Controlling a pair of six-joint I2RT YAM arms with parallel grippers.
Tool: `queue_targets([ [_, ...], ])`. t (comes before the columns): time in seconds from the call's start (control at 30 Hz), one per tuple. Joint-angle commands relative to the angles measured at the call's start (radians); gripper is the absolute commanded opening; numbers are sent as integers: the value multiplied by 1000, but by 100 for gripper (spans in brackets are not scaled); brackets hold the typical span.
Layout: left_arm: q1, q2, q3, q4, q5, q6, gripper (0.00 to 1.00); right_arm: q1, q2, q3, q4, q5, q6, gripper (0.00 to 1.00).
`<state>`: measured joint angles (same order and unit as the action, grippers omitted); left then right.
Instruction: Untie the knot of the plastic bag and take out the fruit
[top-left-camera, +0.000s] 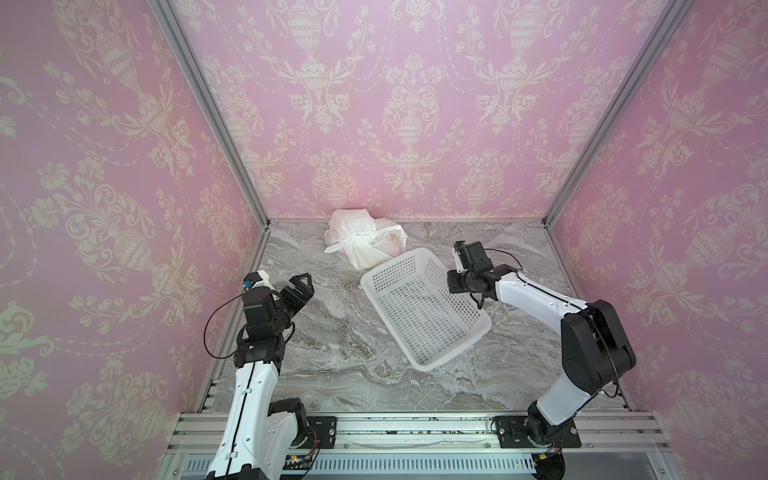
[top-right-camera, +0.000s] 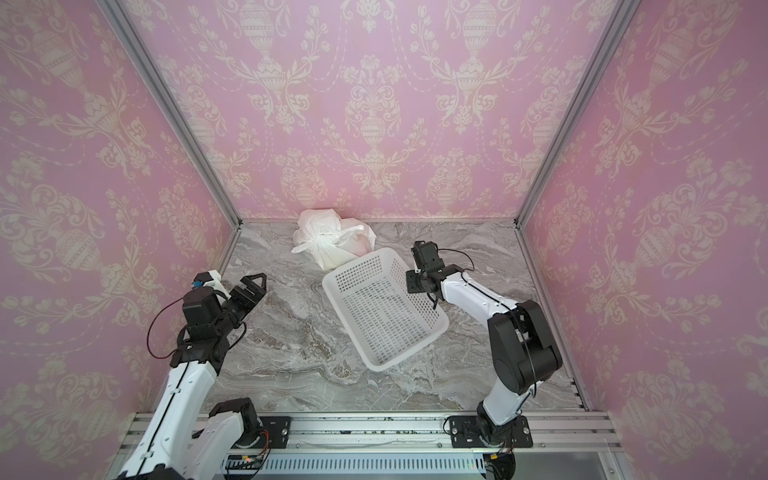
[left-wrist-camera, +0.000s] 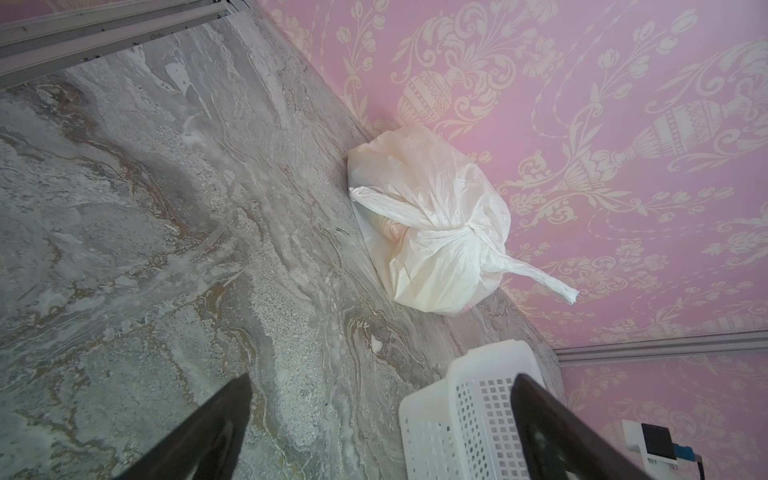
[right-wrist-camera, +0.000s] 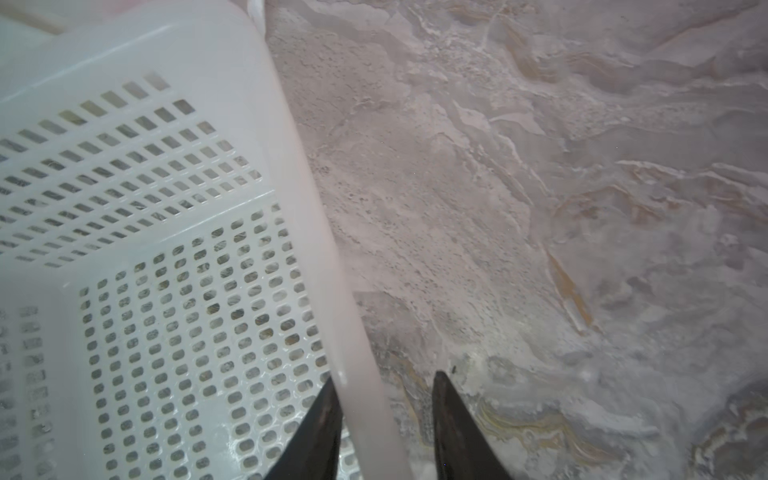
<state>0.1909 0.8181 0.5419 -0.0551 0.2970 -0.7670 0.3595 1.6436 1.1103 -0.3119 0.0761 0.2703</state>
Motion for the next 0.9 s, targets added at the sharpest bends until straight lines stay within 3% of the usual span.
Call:
queue_targets([
  [0.0,-10,-5,32,-32,-21,32,99,-54,-53,-52,28,4,70,28],
  [0.2,-10,-11,32,-35,-24,32,99,-192,-89,-137,92,-40,152,13],
  [0.4,-10,-15,33,-36,-27,33,99,-289,-176,-252,189,-27,216,9],
  [0.63,-11,-10,33,-37,-24,32,99,-301,-223,-288,208,14,221,9],
  [0.7,-11,-11,34,-38,-24,32,99,-301,-230,-289,204,31,217,13],
  [0.8,-11,-11,34,-38,-24,32,99,-300,-265,-298,193,60,211,39],
  [0.87,-11,-11,33,-37,-27,32,99,-293,-309,-308,182,76,206,49],
])
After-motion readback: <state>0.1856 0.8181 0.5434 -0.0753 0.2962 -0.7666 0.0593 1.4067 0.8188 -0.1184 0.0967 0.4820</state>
